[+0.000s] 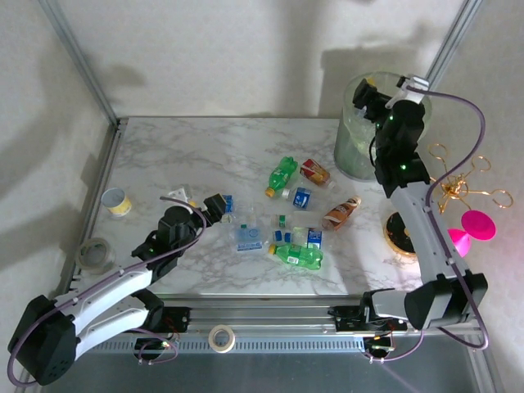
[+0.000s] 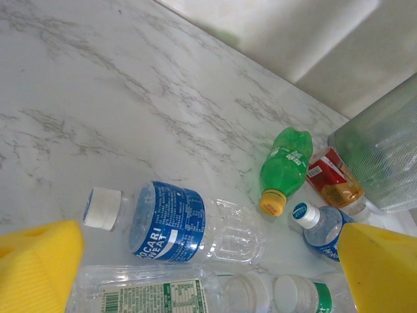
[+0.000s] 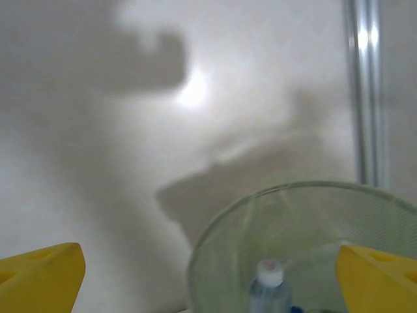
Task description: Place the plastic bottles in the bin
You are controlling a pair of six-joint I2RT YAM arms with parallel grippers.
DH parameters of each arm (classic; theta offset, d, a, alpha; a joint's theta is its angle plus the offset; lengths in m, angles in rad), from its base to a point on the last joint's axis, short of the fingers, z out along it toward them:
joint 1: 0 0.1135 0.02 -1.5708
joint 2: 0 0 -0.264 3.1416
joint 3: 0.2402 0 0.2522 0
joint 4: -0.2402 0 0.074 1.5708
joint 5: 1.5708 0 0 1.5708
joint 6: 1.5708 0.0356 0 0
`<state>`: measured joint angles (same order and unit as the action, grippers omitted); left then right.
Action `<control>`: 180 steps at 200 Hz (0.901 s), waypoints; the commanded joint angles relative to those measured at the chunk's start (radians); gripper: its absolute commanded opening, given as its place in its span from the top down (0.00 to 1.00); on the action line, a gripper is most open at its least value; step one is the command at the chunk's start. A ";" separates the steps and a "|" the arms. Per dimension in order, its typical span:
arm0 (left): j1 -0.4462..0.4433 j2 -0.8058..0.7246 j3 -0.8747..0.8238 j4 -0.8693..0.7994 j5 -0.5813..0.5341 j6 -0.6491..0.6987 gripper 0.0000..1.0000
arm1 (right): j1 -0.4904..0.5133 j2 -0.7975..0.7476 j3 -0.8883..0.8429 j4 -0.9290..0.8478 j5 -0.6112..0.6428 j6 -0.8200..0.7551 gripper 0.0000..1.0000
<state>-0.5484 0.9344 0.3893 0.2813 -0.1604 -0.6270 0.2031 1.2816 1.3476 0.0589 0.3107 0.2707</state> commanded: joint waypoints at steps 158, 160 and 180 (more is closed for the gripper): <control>0.074 0.206 0.034 0.211 0.187 -0.144 0.00 | 0.303 -0.142 -0.639 -0.397 0.010 0.459 0.01; 0.074 0.205 0.032 0.210 0.188 -0.144 0.00 | 0.305 -0.144 -0.645 -0.398 0.015 0.464 0.01; 0.074 0.201 0.026 0.205 0.179 -0.148 0.00 | 0.305 -0.164 -0.703 -0.409 0.065 0.521 0.02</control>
<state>-0.4824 1.1397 0.3985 0.4530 0.0086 -0.7532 0.5018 1.1576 0.7021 -0.3157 0.2848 0.6823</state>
